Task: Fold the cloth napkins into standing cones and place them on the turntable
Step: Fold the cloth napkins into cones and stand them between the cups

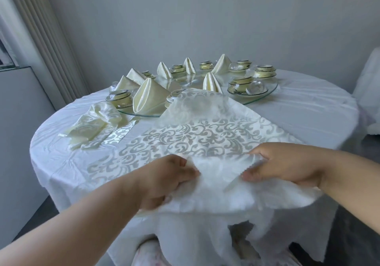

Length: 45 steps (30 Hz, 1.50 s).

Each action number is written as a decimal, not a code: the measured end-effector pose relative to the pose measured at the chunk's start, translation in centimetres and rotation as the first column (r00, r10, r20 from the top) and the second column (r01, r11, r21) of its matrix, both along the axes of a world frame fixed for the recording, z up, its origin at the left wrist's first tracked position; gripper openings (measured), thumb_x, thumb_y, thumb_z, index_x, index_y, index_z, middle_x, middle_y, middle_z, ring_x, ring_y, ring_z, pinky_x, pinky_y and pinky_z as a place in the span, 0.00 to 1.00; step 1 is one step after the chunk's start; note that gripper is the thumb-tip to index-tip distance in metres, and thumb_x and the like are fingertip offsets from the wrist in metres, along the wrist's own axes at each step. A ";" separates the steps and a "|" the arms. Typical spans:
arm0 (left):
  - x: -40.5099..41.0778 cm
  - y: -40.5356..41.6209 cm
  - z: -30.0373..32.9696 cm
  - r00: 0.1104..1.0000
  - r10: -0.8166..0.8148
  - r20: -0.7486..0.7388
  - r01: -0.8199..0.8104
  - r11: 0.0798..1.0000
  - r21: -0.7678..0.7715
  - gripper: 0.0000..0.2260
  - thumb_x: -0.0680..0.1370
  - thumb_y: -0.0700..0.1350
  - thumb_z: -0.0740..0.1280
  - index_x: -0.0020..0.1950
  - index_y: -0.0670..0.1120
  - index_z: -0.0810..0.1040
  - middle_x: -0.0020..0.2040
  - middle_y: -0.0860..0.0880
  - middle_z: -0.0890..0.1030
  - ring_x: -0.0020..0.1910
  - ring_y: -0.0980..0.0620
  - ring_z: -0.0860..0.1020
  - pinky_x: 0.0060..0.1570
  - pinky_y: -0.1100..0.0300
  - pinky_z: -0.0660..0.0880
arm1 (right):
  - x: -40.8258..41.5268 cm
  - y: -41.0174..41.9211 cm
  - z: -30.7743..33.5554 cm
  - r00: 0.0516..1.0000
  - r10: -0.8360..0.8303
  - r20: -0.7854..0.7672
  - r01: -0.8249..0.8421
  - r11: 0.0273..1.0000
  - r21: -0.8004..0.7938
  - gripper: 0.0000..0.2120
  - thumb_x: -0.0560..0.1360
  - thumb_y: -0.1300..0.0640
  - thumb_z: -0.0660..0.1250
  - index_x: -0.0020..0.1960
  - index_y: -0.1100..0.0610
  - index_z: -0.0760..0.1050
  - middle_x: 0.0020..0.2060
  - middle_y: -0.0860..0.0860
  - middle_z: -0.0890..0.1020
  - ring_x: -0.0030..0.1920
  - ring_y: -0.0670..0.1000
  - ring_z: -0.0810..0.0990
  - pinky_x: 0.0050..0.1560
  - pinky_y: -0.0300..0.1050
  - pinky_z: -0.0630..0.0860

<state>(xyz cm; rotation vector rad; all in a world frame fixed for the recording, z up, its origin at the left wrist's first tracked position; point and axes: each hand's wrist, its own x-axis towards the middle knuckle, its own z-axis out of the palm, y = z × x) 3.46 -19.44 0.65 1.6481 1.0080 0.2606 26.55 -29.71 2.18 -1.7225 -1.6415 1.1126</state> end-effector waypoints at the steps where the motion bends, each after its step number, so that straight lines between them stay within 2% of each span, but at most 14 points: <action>1: -0.4 -1.0 0.1 0.999 -0.034 0.024 0.035 0.998 -0.052 0.09 0.75 0.45 0.70 0.36 0.45 0.78 0.33 0.43 0.72 0.29 0.50 0.67 0.32 0.59 0.58 | 0.2 -0.7 0.2 0.990 -0.003 -0.144 -0.008 0.997 -0.077 0.22 0.67 0.51 0.74 0.54 0.64 0.78 0.50 0.58 0.84 0.52 0.55 0.83 0.56 0.49 0.79; 3: -1.1 -2.8 0.5 0.993 -0.094 0.075 0.105 0.984 -0.145 0.13 0.71 0.49 0.73 0.43 0.40 0.77 0.34 0.43 0.72 0.28 0.51 0.69 0.30 0.61 0.64 | 0.2 -2.1 0.7 0.953 0.053 -0.299 -0.096 0.987 -0.130 0.10 0.72 0.61 0.72 0.51 0.65 0.81 0.49 0.60 0.84 0.49 0.56 0.84 0.51 0.49 0.80; 5: -1.5 -4.1 1.6 0.990 -0.096 0.102 0.112 0.980 -0.167 0.13 0.72 0.48 0.70 0.41 0.38 0.76 0.28 0.45 0.72 0.23 0.53 0.70 0.24 0.66 0.66 | 0.5 -2.8 0.9 0.918 0.121 -0.377 -0.182 0.974 -0.132 0.07 0.72 0.61 0.70 0.48 0.62 0.84 0.47 0.60 0.84 0.47 0.55 0.83 0.49 0.47 0.79; 8: -1.5 -3.4 3.0 0.997 -0.075 0.015 0.074 0.997 0.032 0.18 0.72 0.55 0.69 0.42 0.39 0.77 0.31 0.43 0.72 0.27 0.49 0.67 0.28 0.61 0.63 | 0.7 -2.2 1.8 0.937 0.058 -0.344 -0.103 0.988 -0.114 0.05 0.70 0.60 0.74 0.45 0.60 0.84 0.45 0.59 0.84 0.46 0.55 0.83 0.48 0.47 0.77; 12: 0.3 1.6 3.5 0.989 0.095 -0.115 -0.038 0.906 0.422 0.20 0.77 0.54 0.68 0.29 0.44 0.75 0.25 0.50 0.72 0.26 0.51 0.67 0.31 0.61 0.62 | 1.7 2.8 2.7 0.981 -0.166 -0.097 0.173 0.983 0.068 0.06 0.70 0.56 0.73 0.40 0.59 0.80 0.36 0.53 0.82 0.36 0.46 0.79 0.39 0.36 0.73; 14: 1.6 5.0 3.9 0.976 0.166 -0.141 -0.065 0.839 0.540 0.21 0.76 0.53 0.68 0.27 0.47 0.69 0.23 0.51 0.70 0.24 0.50 0.66 0.31 0.62 0.61 | 2.6 6.6 3.1 0.964 -0.257 0.063 0.242 0.952 0.186 0.09 0.72 0.54 0.73 0.39 0.59 0.79 0.35 0.51 0.78 0.36 0.46 0.75 0.40 0.38 0.68; 20: 5.1 15.5 2.5 0.937 0.260 -0.234 -0.051 0.763 0.644 0.15 0.77 0.50 0.68 0.34 0.44 0.71 0.29 0.47 0.72 0.28 0.48 0.69 0.28 0.62 0.63 | 3.6 17.9 2.9 0.757 -0.324 0.568 0.239 0.946 0.221 0.15 0.78 0.46 0.63 0.44 0.59 0.73 0.40 0.55 0.76 0.44 0.54 0.74 0.36 0.42 0.66; 22: 6.0 18.2 1.0 0.920 0.291 -0.261 -0.055 0.758 0.650 0.15 0.77 0.49 0.68 0.33 0.45 0.71 0.29 0.48 0.72 0.28 0.48 0.69 0.28 0.62 0.62 | 4.1 20.9 1.4 0.704 -0.316 0.636 0.248 0.948 0.197 0.17 0.78 0.46 0.63 0.39 0.59 0.70 0.36 0.54 0.73 0.44 0.55 0.73 0.34 0.42 0.65; 24: 6.8 20.3 -0.4 0.909 0.323 -0.264 -0.079 0.754 0.652 0.16 0.76 0.49 0.69 0.32 0.46 0.69 0.28 0.49 0.71 0.27 0.50 0.68 0.28 0.61 0.62 | 4.7 23.1 -0.1 0.673 -0.309 0.672 0.249 0.950 0.188 0.16 0.78 0.46 0.63 0.43 0.60 0.72 0.39 0.53 0.74 0.44 0.55 0.72 0.37 0.42 0.66; 31: 8.4 22.9 -2.5 0.871 0.434 -0.229 -0.138 0.665 0.734 0.11 0.74 0.52 0.70 0.37 0.49 0.72 0.39 0.49 0.76 0.44 0.45 0.75 0.39 0.59 0.68 | 6.0 26.4 -2.2 0.633 -0.301 0.713 0.290 0.946 0.142 0.19 0.77 0.43 0.63 0.53 0.59 0.74 0.48 0.55 0.79 0.44 0.55 0.76 0.39 0.41 0.68; 34: 8.3 22.6 -3.5 0.867 0.448 -0.218 -0.180 0.690 0.701 0.09 0.74 0.51 0.69 0.39 0.48 0.74 0.39 0.50 0.78 0.43 0.46 0.76 0.38 0.59 0.68 | 6.2 26.5 -2.3 0.629 -0.283 0.724 0.274 0.952 0.134 0.21 0.76 0.42 0.64 0.56 0.60 0.75 0.49 0.54 0.79 0.46 0.55 0.76 0.36 0.41 0.70; 37: 8.0 22.2 -4.1 0.868 0.468 -0.170 -0.227 0.675 0.702 0.07 0.74 0.50 0.68 0.41 0.49 0.74 0.38 0.53 0.76 0.41 0.48 0.75 0.35 0.58 0.67 | 6.4 26.1 -2.5 0.639 -0.295 0.710 0.263 0.952 0.158 0.23 0.75 0.42 0.66 0.59 0.61 0.76 0.54 0.54 0.80 0.51 0.55 0.79 0.48 0.44 0.76; 43: 7.7 21.5 -4.0 0.883 0.447 -0.143 -0.208 0.646 0.735 0.06 0.75 0.46 0.68 0.49 0.48 0.73 0.47 0.49 0.78 0.51 0.45 0.75 0.45 0.55 0.69 | 7.0 20.4 0.9 0.755 -0.410 0.512 0.271 0.906 0.325 0.20 0.73 0.44 0.69 0.49 0.63 0.78 0.39 0.53 0.79 0.39 0.51 0.76 0.38 0.43 0.68; 45: 8.0 20.3 -3.4 0.843 0.523 -0.126 -0.180 0.495 0.850 0.13 0.75 0.46 0.69 0.57 0.45 0.72 0.53 0.45 0.76 0.57 0.41 0.71 0.53 0.51 0.68 | 7.6 16.7 2.0 0.802 -0.463 0.377 0.313 0.864 0.395 0.17 0.72 0.44 0.70 0.46 0.58 0.78 0.40 0.53 0.81 0.38 0.50 0.75 0.38 0.43 0.69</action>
